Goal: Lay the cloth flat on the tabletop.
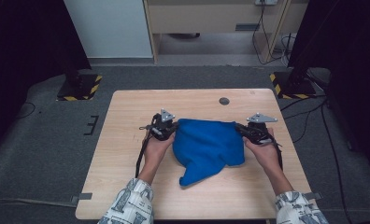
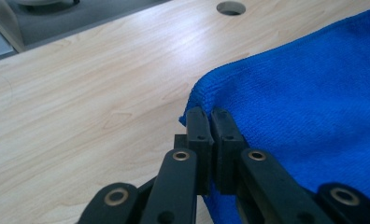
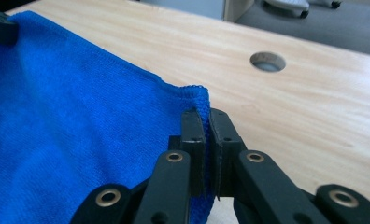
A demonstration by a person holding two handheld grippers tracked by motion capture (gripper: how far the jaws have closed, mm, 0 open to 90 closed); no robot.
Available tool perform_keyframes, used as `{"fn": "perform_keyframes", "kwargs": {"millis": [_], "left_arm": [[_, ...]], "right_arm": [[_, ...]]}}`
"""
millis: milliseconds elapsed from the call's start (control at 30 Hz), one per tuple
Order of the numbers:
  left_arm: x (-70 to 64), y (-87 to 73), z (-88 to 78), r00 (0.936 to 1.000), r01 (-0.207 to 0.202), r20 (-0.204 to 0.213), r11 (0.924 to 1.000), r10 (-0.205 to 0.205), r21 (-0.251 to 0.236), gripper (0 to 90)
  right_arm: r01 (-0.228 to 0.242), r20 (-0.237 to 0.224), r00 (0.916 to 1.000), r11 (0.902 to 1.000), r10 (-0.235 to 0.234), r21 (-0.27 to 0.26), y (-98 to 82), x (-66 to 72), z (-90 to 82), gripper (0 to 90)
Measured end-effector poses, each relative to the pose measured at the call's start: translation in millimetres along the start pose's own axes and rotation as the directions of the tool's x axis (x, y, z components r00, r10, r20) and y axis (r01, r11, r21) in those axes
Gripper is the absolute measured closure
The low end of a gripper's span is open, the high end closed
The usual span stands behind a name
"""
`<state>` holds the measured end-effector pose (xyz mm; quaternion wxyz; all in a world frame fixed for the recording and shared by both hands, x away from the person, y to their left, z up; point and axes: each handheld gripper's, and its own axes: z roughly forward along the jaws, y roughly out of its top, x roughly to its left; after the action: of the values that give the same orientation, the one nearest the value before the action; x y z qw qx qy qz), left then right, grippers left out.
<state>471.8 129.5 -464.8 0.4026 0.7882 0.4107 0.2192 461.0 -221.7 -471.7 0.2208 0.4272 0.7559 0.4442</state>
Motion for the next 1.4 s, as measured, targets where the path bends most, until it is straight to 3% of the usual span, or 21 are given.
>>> {"fn": "perform_keyframes", "kwargs": {"millis": [400,533,700,1400], "left_arm": [[0.2,18.1,-15.7,0.9999,-0.013,-0.002,0.9984,0.013,-0.056,86.7],[-0.9,22.6,-20.3,0.9997,0.011,0.021,0.9964,-0.01,-0.084,86.7],[-1.5,27.0,-23.8,1.0,-0.003,0.009,0.9958,0.003,-0.091,86.7],[0.3,33.7,-35.5,1.0,0.002,0.003,0.9906,-0.001,-0.137,86.6]], "right_arm": [[0.013,0.014,0.9998,0.9988,-0.012,-0.047,19.5,1.4,-13.0,86.4],[0.022,0.022,0.9995,0.9978,-0.021,-0.062,25.4,1.3,-17.8,86.4],[0.018,0.031,0.9994,0.9956,-0.016,-0.092,33.2,-1.1,-28.9,86.5],[0.032,0.031,0.9991,0.9924,-0.029,-0.119,39.5,0.2,-40.9,86.4]]}}
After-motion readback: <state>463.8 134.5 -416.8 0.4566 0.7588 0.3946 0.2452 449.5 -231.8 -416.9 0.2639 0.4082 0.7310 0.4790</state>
